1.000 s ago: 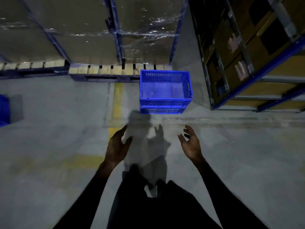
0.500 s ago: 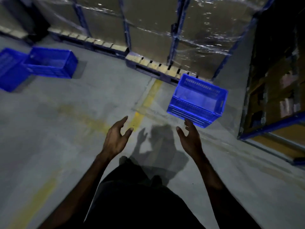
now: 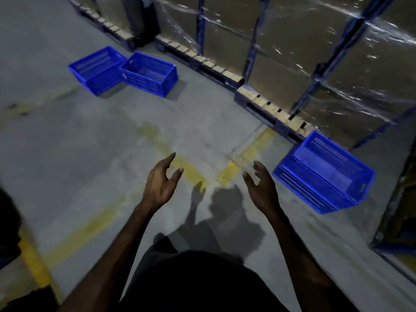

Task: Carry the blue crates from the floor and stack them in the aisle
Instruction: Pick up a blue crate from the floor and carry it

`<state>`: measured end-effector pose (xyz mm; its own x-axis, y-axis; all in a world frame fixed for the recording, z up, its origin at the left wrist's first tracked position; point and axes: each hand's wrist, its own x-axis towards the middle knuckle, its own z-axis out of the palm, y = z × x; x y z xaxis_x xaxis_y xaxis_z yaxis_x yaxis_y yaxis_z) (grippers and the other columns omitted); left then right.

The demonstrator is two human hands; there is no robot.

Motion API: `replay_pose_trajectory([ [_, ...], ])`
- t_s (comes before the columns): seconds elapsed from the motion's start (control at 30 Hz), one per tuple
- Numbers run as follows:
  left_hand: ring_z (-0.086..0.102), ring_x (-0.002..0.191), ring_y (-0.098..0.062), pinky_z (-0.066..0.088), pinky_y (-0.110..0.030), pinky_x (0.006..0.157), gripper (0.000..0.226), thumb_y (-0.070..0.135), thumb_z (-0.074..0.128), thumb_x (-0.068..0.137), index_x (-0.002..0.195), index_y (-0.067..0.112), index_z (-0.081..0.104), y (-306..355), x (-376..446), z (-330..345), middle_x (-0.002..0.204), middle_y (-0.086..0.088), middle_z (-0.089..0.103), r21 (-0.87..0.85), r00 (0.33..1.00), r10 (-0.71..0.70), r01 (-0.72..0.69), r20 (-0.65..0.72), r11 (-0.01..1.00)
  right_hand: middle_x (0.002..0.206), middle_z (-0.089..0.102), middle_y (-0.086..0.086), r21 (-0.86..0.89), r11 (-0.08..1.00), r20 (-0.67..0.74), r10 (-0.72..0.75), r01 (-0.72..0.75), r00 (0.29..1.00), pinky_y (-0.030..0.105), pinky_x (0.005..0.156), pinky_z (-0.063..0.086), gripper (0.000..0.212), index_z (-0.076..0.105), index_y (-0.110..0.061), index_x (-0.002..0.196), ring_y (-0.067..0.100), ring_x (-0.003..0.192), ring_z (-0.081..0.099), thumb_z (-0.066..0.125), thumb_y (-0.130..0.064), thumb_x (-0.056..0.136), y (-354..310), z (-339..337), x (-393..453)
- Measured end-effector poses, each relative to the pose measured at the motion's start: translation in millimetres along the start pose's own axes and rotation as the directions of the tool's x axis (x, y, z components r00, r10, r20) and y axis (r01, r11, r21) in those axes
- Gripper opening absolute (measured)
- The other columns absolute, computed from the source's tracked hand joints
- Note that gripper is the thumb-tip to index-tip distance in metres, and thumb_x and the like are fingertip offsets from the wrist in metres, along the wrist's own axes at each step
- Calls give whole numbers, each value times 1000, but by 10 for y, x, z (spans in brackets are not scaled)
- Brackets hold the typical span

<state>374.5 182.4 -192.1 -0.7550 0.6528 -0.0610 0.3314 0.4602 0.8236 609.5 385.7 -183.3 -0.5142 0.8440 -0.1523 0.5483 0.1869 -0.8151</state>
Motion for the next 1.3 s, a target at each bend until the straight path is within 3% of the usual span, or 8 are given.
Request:
replay_pose_trajectory([
  [0.2,57,130,-17,51,-50,103,63,53,60,95,152,30,45,-748,355,-1122,152,6,52,13,984,-105,108,-140,994,145,53,4,30,997,31,-70,69,997,37,103,46,56,43,-15,146,18,127,55,62,-34,97,-791,1065,383],
  [0.37,58,128,-17,52,-49,101,63,51,61,96,153,27,46,-939,907,-1727,152,4,52,18,976,-99,105,-196,994,142,55,6,66,993,28,-98,96,995,38,101,48,56,44,-13,146,19,125,56,61,-34,97,-1336,1646,711],
  [0.6,58,126,-16,54,-49,98,61,51,61,97,153,29,46,-1168,1662,-1953,152,6,51,22,976,-123,129,-180,991,142,55,1,75,995,78,-68,62,995,34,99,46,55,43,-18,146,16,125,56,61,-36,97,-1711,2118,1414],
  [0.9,60,126,-20,52,-39,97,60,42,64,98,152,22,48,-1164,3282,-2167,150,0,55,22,948,-183,195,-262,980,143,54,4,98,993,160,-83,68,984,40,103,47,56,42,-15,147,18,125,56,60,-35,98,-2349,2820,3244],
  [1.17,61,125,-20,52,-39,97,58,41,63,99,152,23,47,-1078,4594,-2374,151,1,54,17,922,-261,277,-286,961,139,56,0,84,995,278,-83,62,957,36,103,47,52,46,-19,144,15,121,57,63,-33,96,-2967,3278,4727],
  [1.3,61,124,-18,51,-39,100,57,42,63,99,151,23,48,-1243,5305,-2531,151,2,54,10,920,-272,286,-283,958,137,58,-1,64,996,292,-83,67,953,42,106,46,52,48,-20,142,16,123,58,64,-35,95,-3204,3672,5396],
])
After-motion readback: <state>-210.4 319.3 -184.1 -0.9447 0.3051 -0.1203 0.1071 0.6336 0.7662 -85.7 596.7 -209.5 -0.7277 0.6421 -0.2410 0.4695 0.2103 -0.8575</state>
